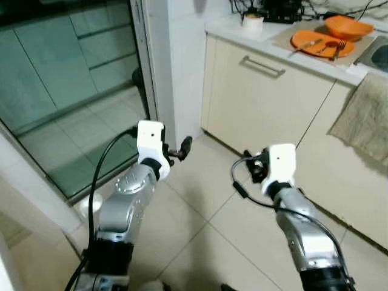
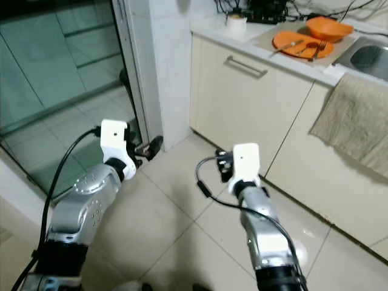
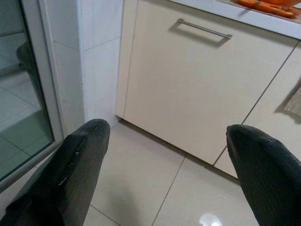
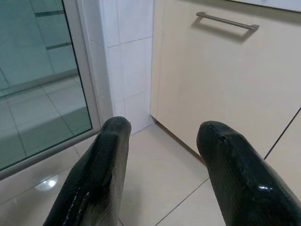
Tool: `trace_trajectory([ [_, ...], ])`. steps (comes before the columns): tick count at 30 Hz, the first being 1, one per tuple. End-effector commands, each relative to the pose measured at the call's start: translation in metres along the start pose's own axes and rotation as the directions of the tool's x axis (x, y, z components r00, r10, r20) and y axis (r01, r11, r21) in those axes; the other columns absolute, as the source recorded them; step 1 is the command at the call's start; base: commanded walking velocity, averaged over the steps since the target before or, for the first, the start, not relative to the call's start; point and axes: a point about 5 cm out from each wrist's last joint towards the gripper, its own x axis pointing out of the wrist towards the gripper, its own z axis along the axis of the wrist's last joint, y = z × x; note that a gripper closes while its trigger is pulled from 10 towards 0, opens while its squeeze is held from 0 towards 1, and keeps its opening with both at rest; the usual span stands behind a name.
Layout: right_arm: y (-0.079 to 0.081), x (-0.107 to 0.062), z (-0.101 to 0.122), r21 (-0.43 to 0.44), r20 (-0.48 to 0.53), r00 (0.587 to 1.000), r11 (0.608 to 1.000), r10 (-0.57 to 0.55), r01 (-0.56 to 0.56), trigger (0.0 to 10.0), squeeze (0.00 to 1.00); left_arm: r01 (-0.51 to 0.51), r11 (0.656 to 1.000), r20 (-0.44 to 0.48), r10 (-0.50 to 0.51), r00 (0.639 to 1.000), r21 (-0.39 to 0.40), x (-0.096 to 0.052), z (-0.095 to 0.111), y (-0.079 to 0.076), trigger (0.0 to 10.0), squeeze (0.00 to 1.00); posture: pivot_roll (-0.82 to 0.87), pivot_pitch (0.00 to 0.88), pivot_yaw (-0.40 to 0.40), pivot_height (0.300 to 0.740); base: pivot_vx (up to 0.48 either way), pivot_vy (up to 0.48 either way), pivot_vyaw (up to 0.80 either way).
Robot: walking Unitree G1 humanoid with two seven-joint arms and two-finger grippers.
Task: Kitchen organization
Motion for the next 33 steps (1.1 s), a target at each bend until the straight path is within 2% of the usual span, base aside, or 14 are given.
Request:
trace_trajectory([
  [1,0.003,0.004,0.004,0.013,0.016,1.0,1.0,0.011,-0.011,10.0,0.0,-0.005,1.0,0.003,0.005,1.0,0.007,0.001,0.001,0.002,10.0,0.0,-0.01,0.0,0.021,0.74,0.0,0.0,0.0],
  [5,0.002,0.005,0.005,-0.007,0.026,1.0,1.0,0.018,-0.018,10.0,0.0,0.001,1.0,0.004,-0.001,1.0,-0.017,0.005,-0.001,0.005,10.0,0.0,-0.01,0.0,0.018,0.74,0.0,0.0,0.0],
  [9,-0.002,0.003,0.01,-0.04,0.053,0.999,0.999,0.015,-0.013,10.0,0.0,-0.045,0.998,0.002,0.045,0.999,-0.033,0.001,-0.005,0.018,10.0,0.0,-0.01,0.0,0.015,0.74,0.0,0.0,0.0],
  [11,-0.005,-0.001,0.016,-0.084,0.086,0.996,0.996,0.019,-0.012,10.0,0.0,-0.085,0.996,0.033,0.086,0.996,-0.036,-0.007,-0.003,0.028,10.0,0.0,-0.01,0.0,0.012,0.74,0.0,0.0,0.0],
  [14,-0.011,-0.007,0.018,-0.115,0.128,0.992,0.993,0.001,0.014,10.0,0.0,-0.105,0.994,0.077,0.108,0.991,-0.043,-0.015,0.002,0.034,10.0,0.0,0.0,0.0,0.009,0.74,0.0,0.0,0.0],
  [16,-0.014,-0.011,0.016,-0.112,0.138,0.99,0.993,-0.02,0.036,10.0,0.0,-0.112,0.993,0.083,0.116,0.99,-0.047,-0.017,0.002,0.035,10.0,0.0,0.0,0.0,0.009,0.74,0.0,0.0,0.0],
  [21,-0.022,-0.028,0.007,-0.076,0.133,0.983,0.988,-0.125,0.136,10.0,0.0,-0.157,0.986,0.083,0.162,0.983,-0.06,-0.031,0.0,0.046,10.0,0.0,-0.01,0.0,0.022,0.74,0.0,0.0,0.0],
  [28,-0.009,-0.023,0.009,-0.117,0.155,0.985,0.989,-0.071,0.09,10.0,0.0,-0.105,0.994,0.078,0.106,0.991,-0.016,-0.022,0.001,0.037,10.0,0.0,-0.01,0.0,0.031,0.74,0.0,0.0,0.0],
  [33,-0.013,-0.022,0.011,-0.123,0.159,0.983,0.986,-0.091,0.111,10.0,0.0,-0.073,0.997,0.068,0.073,0.995,0.008,-0.021,0.0,0.031,10.0,0.0,-0.02,0.0,0.037,0.74,0.0,0.0,0.0],
])
